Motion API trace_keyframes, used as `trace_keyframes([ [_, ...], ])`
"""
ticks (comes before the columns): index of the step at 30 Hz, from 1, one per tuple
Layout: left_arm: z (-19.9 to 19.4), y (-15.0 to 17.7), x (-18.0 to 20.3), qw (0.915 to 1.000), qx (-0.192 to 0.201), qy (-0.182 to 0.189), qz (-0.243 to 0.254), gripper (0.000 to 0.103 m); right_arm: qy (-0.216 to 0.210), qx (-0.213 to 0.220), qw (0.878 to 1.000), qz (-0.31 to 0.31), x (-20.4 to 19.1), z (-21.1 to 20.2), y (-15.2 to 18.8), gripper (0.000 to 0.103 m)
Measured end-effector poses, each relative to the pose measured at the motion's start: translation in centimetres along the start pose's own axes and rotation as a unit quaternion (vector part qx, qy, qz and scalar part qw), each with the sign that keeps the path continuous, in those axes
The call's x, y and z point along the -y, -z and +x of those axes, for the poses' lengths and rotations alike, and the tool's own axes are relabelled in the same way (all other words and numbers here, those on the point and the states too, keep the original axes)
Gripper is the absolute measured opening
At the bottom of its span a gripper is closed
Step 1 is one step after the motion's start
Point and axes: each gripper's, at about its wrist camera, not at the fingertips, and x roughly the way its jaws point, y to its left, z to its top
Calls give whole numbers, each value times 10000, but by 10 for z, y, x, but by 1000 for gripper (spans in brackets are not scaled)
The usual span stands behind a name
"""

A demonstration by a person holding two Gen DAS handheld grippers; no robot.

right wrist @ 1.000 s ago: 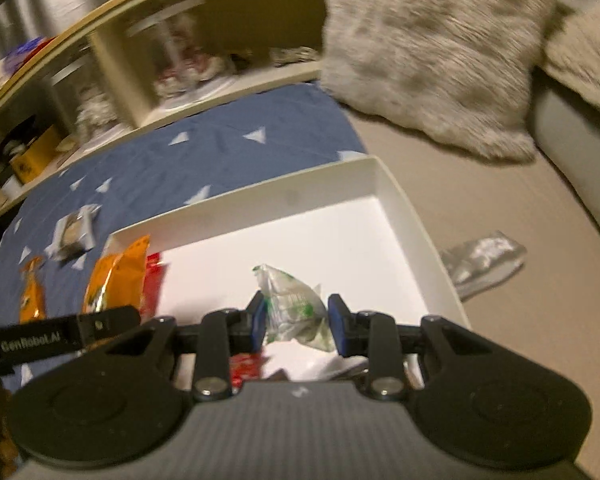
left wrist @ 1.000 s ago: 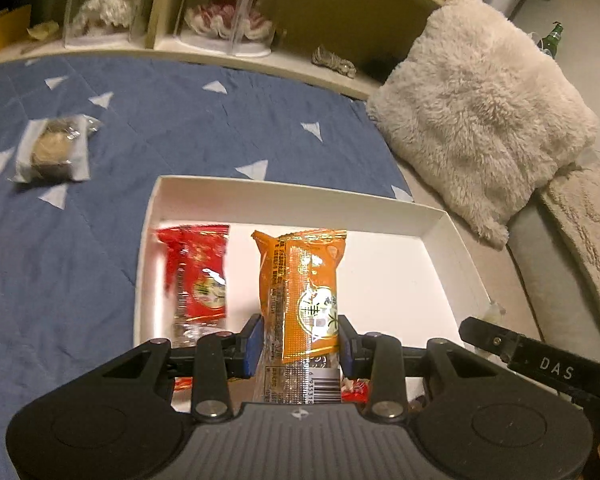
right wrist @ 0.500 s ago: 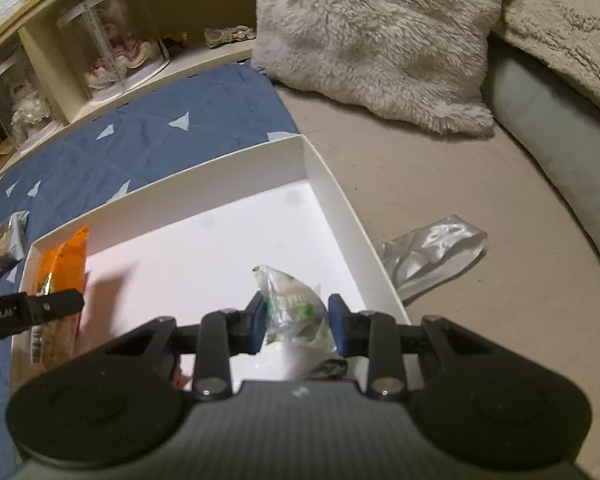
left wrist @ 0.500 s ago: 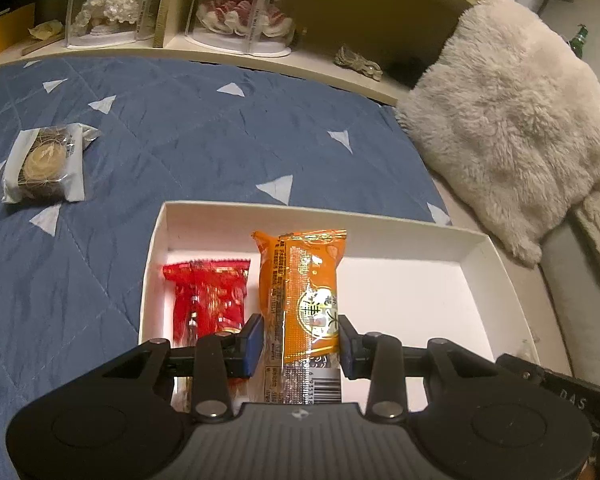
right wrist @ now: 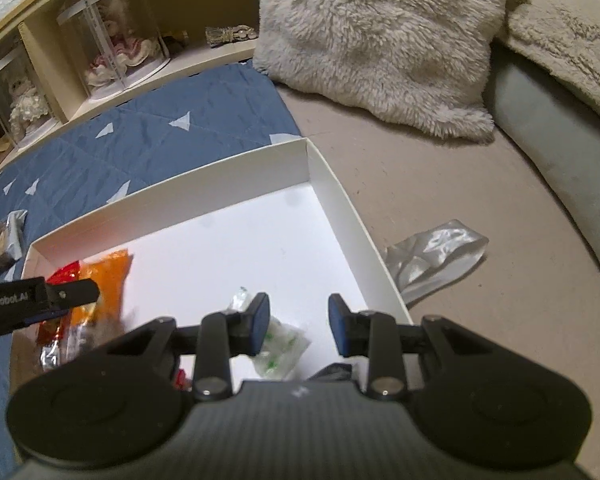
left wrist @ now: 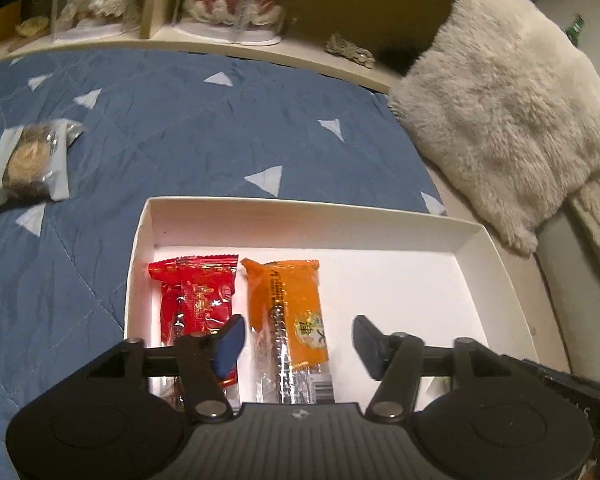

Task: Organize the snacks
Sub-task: 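Open the left tool over the box while the right tool releases the clear packet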

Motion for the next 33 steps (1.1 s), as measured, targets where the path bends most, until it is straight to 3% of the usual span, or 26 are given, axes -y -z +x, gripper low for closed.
trace_keyframes([
  [4, -11, 2, 7, 9995, -1, -65, 295, 69, -18, 2, 10000, -44, -3, -8, 5, 52],
  [12, -31, 9, 9, 9983, -139, -116, 547, 71, -87, 156, 9998, 47, -3, -30, 14, 64],
  [26, -66, 31, -1, 9964, -275, -208, 768, 72, -42, 376, 9993, -45, -12, -68, 33, 72],
  [32, -80, 37, -11, 9964, -254, -269, 759, 85, 101, 447, 9988, -153, -17, -81, 42, 82],
  [33, -82, 38, -13, 9964, -247, -282, 757, 92, 142, 469, 9986, -173, -18, -83, 43, 85],
])
